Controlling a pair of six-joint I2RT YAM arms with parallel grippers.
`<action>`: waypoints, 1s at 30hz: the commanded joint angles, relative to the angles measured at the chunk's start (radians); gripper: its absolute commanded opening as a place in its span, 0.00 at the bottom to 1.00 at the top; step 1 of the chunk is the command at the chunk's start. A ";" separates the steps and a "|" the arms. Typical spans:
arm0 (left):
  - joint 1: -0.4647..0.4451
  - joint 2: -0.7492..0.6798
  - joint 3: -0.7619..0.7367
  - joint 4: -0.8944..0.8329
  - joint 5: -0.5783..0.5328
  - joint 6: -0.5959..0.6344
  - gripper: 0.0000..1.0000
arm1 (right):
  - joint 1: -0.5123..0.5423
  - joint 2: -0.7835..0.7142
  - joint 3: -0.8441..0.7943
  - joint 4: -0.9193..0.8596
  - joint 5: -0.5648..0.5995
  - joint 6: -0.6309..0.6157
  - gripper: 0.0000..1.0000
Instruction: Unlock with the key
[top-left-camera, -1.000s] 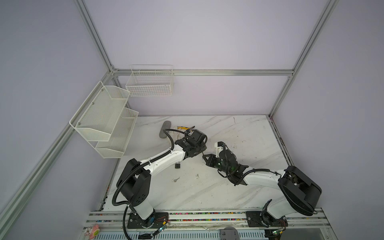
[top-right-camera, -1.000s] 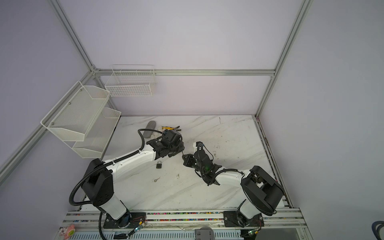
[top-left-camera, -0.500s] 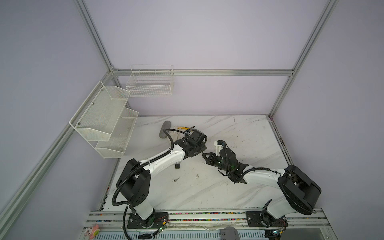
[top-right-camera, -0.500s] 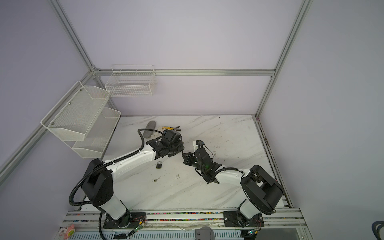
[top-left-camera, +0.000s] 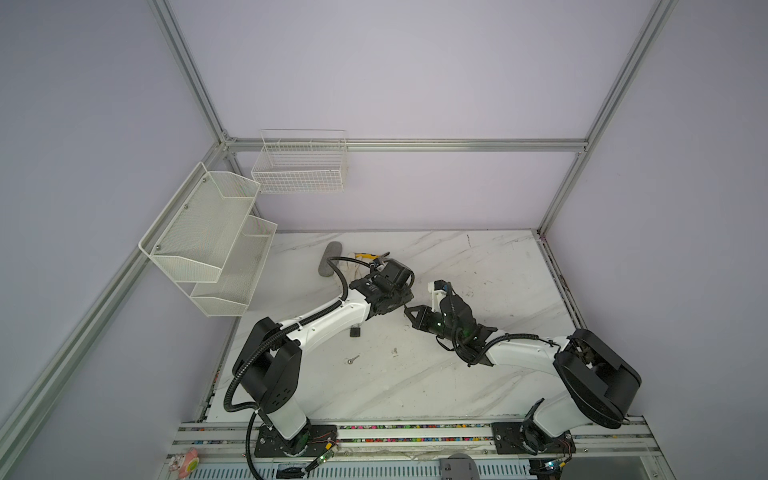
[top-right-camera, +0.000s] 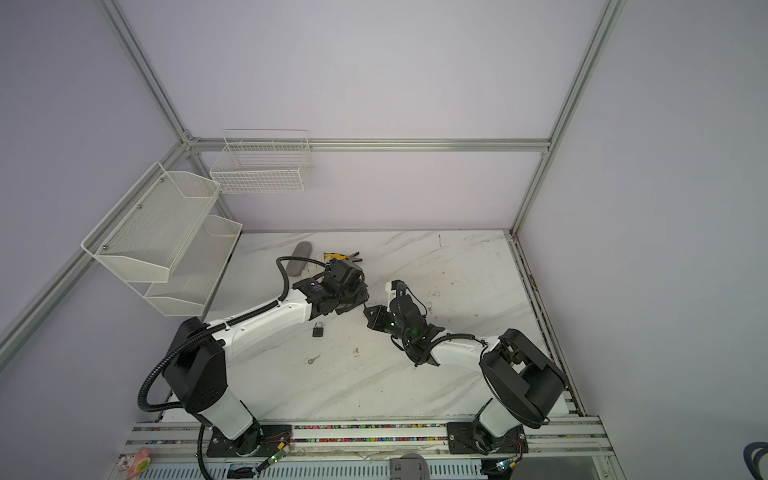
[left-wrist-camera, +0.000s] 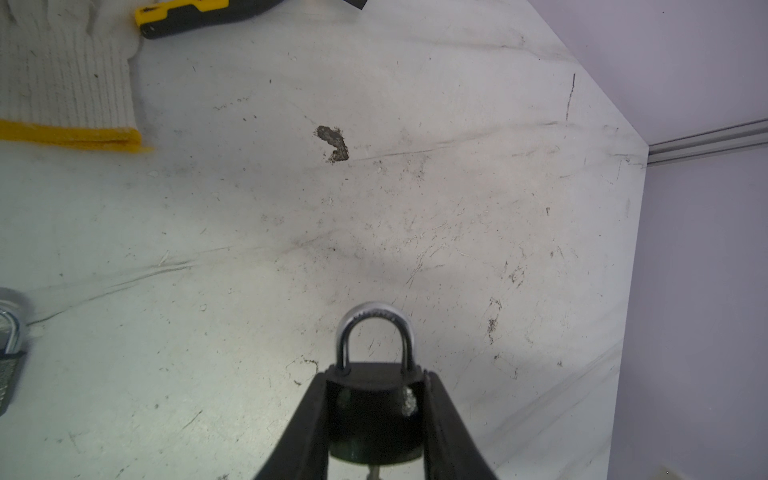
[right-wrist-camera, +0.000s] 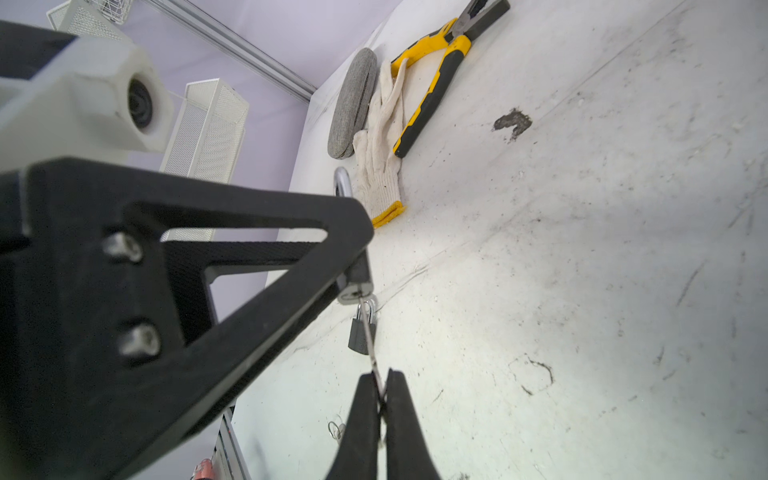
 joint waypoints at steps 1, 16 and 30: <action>-0.010 -0.040 -0.029 0.031 -0.001 0.038 0.00 | -0.010 0.007 0.039 0.006 -0.025 0.005 0.00; -0.041 -0.036 -0.016 -0.027 -0.065 0.079 0.00 | -0.041 -0.034 0.054 -0.042 -0.010 0.017 0.00; -0.060 -0.060 -0.008 -0.031 -0.039 0.067 0.00 | -0.040 -0.031 0.054 0.015 -0.002 -0.018 0.00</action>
